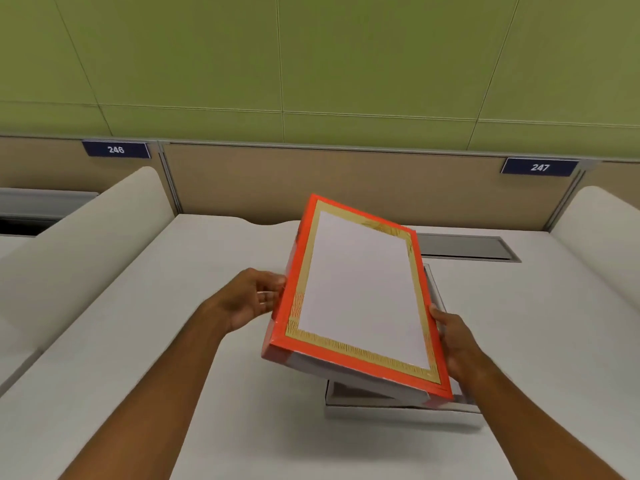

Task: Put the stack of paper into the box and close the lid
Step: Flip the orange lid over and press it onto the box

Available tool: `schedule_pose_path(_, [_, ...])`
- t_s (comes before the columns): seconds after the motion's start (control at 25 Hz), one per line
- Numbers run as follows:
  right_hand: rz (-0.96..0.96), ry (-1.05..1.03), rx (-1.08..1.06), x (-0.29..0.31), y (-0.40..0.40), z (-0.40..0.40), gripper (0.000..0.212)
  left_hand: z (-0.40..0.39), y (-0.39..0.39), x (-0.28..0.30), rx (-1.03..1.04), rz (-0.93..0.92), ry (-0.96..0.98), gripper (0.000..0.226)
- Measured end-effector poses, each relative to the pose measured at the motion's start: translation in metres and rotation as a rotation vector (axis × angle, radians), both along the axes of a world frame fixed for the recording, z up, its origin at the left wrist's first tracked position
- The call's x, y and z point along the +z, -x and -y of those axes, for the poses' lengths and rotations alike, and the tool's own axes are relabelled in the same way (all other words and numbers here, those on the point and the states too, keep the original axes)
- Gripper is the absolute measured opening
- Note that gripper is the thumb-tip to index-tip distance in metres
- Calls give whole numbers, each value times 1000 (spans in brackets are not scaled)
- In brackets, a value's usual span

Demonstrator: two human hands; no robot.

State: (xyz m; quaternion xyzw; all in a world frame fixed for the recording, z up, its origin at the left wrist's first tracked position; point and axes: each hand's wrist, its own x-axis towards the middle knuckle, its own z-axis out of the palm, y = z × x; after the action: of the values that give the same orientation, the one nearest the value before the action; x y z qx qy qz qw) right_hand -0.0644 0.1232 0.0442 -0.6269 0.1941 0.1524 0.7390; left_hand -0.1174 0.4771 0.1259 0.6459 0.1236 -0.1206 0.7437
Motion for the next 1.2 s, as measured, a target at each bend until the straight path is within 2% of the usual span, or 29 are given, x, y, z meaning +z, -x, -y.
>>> schedule_pose_path(0.12, [27, 149, -21, -1, -3, 24, 34, 23, -15, -27, 32, -100, -100, 27])
schedule_pose_path(0.4, [100, 460, 5, -13, -18, 61, 29, 62, -29, -85, 104, -230, -127, 19])
schedule_pose_path(0.88, [112, 563, 67, -28, -34, 79, 34, 86, -32, -111, 173, -273, -105, 26])
schedule_pose_path(1.2, [24, 543, 155, -41, -33, 83, 37, 91, -32, -120, 171, -361, -136, 28])
